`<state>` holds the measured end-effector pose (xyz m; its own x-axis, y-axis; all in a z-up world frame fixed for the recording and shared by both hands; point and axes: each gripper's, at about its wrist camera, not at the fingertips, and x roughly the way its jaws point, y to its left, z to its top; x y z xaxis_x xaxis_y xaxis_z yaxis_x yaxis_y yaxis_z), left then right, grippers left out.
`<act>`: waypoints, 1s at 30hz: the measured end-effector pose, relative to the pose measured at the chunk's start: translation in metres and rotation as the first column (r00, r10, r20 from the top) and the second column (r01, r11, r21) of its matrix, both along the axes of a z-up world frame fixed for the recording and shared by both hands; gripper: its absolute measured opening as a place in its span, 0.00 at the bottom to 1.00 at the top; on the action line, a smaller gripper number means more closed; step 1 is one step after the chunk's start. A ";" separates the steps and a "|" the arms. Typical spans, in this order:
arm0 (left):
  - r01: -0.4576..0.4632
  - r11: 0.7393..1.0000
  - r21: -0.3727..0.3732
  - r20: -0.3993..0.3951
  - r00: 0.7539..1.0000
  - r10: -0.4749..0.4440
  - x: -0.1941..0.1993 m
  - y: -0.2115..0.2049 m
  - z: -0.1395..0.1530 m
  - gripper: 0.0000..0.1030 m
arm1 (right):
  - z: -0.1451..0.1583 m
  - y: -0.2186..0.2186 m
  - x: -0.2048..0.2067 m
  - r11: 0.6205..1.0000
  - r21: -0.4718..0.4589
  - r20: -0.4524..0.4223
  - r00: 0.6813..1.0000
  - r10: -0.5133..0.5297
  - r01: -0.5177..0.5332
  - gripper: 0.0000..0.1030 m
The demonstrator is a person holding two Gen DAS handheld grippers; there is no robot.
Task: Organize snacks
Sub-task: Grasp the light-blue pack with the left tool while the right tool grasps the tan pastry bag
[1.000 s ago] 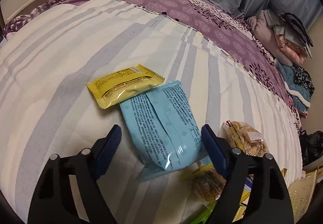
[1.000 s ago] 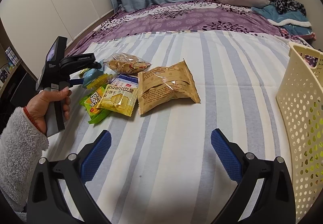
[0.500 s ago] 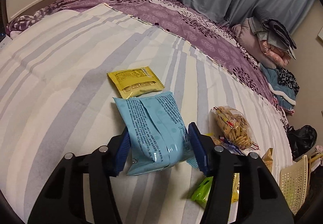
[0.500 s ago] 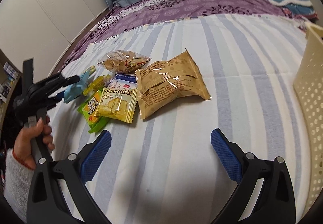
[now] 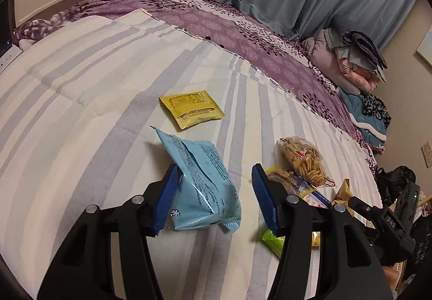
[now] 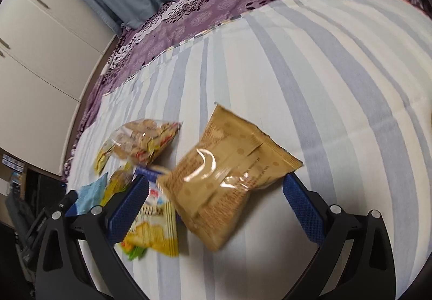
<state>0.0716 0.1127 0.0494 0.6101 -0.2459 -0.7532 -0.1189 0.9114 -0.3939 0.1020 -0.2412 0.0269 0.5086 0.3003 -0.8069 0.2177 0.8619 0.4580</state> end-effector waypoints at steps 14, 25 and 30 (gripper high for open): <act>0.008 0.997 0.073 -0.099 0.995 -0.001 0.008 -0.008 -0.023 0.81 | -0.002 0.030 0.019 0.941 -0.316 0.008 0.992 0.128 -0.119 0.56; -0.017 0.996 0.085 -0.075 0.997 0.023 -0.001 -0.004 -0.032 0.53 | 0.016 0.018 -0.014 0.944 -0.316 0.078 0.989 0.127 -0.097 0.53; -0.008 0.996 0.087 -0.038 0.999 0.012 -0.010 -0.010 -0.020 0.53 | 0.031 0.011 -0.025 0.954 -0.291 0.121 0.986 0.112 -0.072 0.53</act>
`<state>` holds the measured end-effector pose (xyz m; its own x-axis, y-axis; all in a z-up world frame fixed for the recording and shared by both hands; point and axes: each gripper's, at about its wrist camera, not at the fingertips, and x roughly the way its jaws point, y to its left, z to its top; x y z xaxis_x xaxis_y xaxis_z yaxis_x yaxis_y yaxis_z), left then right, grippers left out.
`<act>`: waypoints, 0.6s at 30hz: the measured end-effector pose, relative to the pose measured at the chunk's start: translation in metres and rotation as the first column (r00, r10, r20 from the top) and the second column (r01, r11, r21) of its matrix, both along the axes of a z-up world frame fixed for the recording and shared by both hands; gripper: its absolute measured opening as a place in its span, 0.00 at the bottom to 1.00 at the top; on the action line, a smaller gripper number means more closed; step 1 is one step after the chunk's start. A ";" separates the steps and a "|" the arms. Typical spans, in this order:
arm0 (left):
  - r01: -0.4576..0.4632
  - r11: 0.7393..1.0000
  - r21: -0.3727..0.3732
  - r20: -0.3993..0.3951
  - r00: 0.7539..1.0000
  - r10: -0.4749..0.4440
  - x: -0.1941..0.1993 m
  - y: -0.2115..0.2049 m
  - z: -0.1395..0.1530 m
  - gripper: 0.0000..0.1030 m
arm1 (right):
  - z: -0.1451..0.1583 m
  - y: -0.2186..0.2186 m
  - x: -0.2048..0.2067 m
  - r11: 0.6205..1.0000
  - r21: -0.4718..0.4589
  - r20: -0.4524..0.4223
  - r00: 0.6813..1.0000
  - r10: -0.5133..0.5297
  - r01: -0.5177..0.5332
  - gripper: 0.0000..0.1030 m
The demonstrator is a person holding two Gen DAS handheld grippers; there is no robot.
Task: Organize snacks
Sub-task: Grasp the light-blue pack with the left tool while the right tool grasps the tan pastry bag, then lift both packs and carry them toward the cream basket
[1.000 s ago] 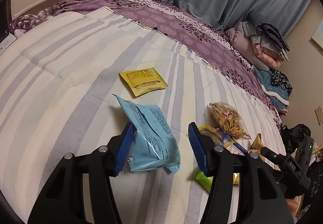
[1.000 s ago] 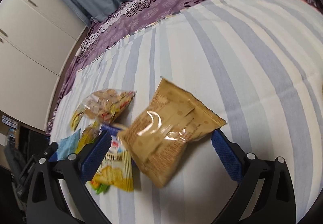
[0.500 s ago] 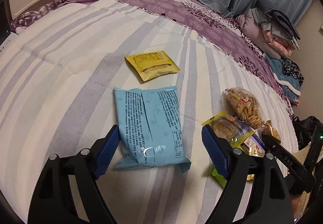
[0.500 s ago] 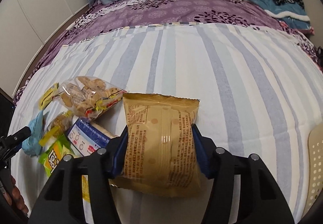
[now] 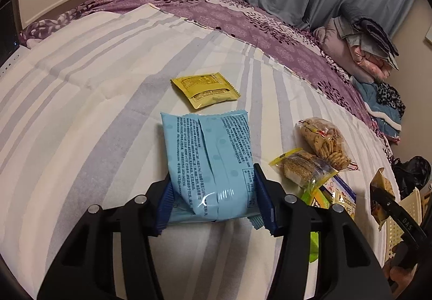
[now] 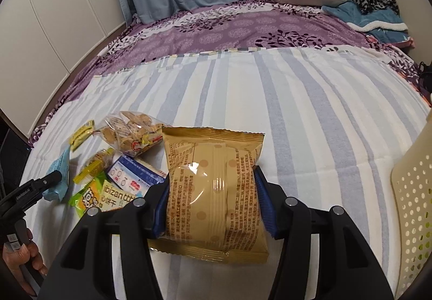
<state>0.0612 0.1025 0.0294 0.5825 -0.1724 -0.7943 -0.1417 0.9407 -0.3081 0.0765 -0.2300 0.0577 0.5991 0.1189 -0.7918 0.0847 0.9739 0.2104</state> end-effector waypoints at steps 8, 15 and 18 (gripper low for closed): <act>0.044 0.999 -0.009 0.078 0.996 -0.043 -0.013 -0.016 0.035 0.53 | 0.034 -0.015 -0.023 0.999 0.040 0.087 0.996 -0.022 0.018 0.53; 0.088 0.996 -0.010 0.140 0.986 -0.086 -0.026 -0.037 0.066 0.53 | 0.069 -0.035 -0.049 0.997 0.064 0.174 0.983 -0.051 0.041 0.53; 0.113 0.994 -0.007 0.163 0.980 -0.111 -0.031 -0.048 0.079 0.53 | 0.081 -0.046 -0.061 0.996 0.074 0.210 0.975 -0.072 0.058 0.53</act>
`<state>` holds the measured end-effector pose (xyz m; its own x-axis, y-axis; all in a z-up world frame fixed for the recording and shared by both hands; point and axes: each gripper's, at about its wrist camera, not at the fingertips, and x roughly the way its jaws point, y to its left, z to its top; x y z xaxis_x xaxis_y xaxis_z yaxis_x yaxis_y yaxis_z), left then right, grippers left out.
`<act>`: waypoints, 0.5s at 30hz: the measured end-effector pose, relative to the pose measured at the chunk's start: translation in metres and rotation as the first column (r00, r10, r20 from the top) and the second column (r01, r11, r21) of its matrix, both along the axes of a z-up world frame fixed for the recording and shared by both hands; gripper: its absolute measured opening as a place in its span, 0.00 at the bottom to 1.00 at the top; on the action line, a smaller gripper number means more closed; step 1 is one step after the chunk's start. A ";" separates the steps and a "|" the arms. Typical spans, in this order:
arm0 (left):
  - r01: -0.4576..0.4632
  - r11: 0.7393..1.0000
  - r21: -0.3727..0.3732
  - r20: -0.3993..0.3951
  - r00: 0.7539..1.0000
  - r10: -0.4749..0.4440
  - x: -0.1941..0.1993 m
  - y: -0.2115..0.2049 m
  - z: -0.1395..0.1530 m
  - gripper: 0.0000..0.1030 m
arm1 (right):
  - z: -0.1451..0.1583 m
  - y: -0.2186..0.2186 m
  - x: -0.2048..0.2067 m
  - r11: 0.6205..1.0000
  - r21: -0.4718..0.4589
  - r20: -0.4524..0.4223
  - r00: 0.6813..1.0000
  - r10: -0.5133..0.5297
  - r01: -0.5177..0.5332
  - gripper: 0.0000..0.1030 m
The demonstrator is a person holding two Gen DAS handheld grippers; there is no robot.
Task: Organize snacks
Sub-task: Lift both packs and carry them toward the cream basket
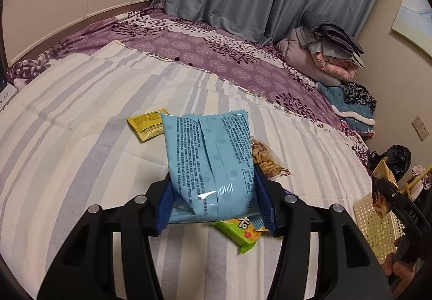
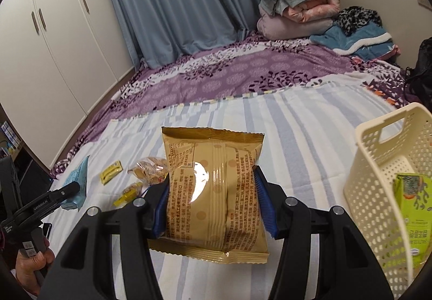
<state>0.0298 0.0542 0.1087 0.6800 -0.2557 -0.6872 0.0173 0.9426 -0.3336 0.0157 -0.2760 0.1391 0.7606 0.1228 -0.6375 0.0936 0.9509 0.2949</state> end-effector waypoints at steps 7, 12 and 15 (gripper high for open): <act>0.069 0.998 0.002 0.043 0.997 -0.069 -0.011 -0.032 0.024 0.53 | 0.023 -0.039 -0.035 0.997 0.019 0.065 0.995 -0.073 0.072 0.53; 0.126 0.992 0.006 0.070 0.990 -0.126 -0.017 -0.060 0.040 0.53 | 0.031 -0.072 -0.062 0.990 0.021 0.085 0.986 -0.140 0.139 0.53; 0.157 0.987 0.012 0.081 0.984 -0.158 -0.019 -0.075 0.047 0.53 | 0.031 -0.097 -0.082 0.981 0.017 0.087 0.977 -0.193 0.192 0.53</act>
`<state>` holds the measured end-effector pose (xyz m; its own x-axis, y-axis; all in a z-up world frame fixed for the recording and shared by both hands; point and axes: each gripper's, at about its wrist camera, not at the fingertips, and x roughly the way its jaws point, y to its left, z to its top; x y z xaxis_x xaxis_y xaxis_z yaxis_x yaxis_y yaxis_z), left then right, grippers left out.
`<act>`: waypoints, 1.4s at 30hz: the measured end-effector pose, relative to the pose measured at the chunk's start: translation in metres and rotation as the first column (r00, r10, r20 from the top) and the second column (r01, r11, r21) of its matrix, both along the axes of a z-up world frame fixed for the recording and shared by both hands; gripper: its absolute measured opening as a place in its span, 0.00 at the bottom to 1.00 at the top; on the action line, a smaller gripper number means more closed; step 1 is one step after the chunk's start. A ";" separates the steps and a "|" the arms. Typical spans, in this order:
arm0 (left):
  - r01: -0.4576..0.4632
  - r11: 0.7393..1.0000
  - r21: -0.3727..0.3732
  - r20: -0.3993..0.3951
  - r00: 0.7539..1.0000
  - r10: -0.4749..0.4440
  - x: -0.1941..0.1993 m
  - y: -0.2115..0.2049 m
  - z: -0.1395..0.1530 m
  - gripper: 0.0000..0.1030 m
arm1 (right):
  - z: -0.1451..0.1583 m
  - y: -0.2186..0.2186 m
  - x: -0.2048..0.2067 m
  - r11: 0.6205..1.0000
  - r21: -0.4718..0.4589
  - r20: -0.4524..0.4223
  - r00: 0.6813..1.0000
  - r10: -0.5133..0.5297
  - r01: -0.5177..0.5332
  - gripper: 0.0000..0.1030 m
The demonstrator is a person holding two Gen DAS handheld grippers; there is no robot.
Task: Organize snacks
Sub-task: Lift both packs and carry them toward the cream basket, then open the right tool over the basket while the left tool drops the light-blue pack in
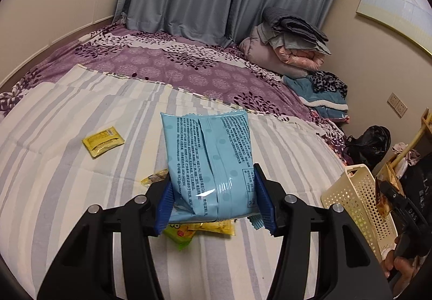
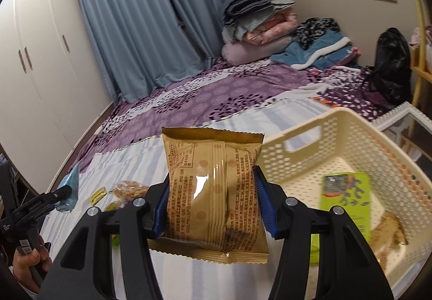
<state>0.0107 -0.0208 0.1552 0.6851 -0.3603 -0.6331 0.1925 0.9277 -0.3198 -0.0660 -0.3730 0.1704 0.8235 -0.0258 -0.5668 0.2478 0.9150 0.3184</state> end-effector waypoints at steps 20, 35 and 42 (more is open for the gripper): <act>0.231 0.972 0.042 0.014 0.973 -0.232 -0.017 -0.113 0.018 0.53 | -0.043 -0.084 -0.095 0.971 -0.009 -0.036 0.970 -0.240 0.240 0.78; 0.436 0.899 0.044 0.015 0.899 -0.437 -0.032 -0.215 0.028 0.53 | -0.042 -0.095 -0.107 0.959 -0.013 0.001 0.959 -0.283 0.283 0.79; 0.525 0.850 0.044 0.005 0.851 -0.526 -0.040 -0.272 0.026 0.53 | -0.046 -0.102 -0.117 0.954 0.001 -0.005 0.954 -0.299 0.299 0.79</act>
<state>-0.0292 -0.2927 0.1808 0.4108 -0.6447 -0.6447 0.6598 0.6982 -0.2778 -0.1826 -0.4754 0.1245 0.7759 -0.2690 -0.5707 0.5110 0.7985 0.3183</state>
